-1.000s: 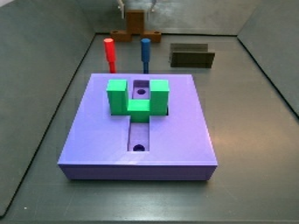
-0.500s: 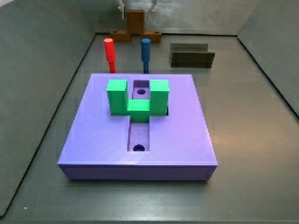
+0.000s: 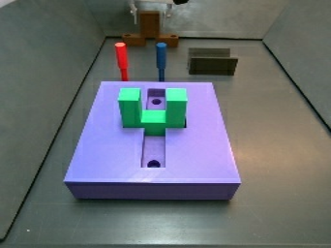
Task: Pick up the brown object. Move up. Move to above the board. Insert the brown object.
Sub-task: Pick up the brown object.
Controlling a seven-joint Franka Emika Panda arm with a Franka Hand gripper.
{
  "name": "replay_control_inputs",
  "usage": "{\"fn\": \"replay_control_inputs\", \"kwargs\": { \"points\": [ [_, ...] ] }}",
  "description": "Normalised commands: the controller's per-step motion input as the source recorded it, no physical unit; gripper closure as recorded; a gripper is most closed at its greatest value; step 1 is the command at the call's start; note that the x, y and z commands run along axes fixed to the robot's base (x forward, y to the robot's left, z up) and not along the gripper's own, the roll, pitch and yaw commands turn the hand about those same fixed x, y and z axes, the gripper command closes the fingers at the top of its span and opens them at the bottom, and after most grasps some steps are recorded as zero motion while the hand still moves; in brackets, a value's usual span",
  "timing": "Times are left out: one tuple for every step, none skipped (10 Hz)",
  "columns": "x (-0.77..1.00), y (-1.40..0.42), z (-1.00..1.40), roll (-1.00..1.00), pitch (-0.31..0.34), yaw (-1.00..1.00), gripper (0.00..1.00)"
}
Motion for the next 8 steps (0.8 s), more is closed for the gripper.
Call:
{"fn": "replay_control_inputs", "kwargs": {
  "points": [
    [0.0,0.0,0.02,-0.05,0.0,0.0,0.0],
    [0.0,0.05,0.19,-0.15,0.0,-0.01,0.0],
    [0.0,0.0,0.0,-0.01,0.0,0.0,0.0],
    [0.0,0.0,0.0,0.0,-0.01,0.0,0.0],
    [0.0,0.0,0.0,0.0,-0.026,0.0,0.0],
    [0.0,0.0,-0.01,0.0,-0.016,0.0,0.0],
    [0.0,0.0,0.0,0.0,0.0,0.0,0.0],
    [0.0,0.0,0.0,0.0,0.0,0.0,1.0]
  ]
}}
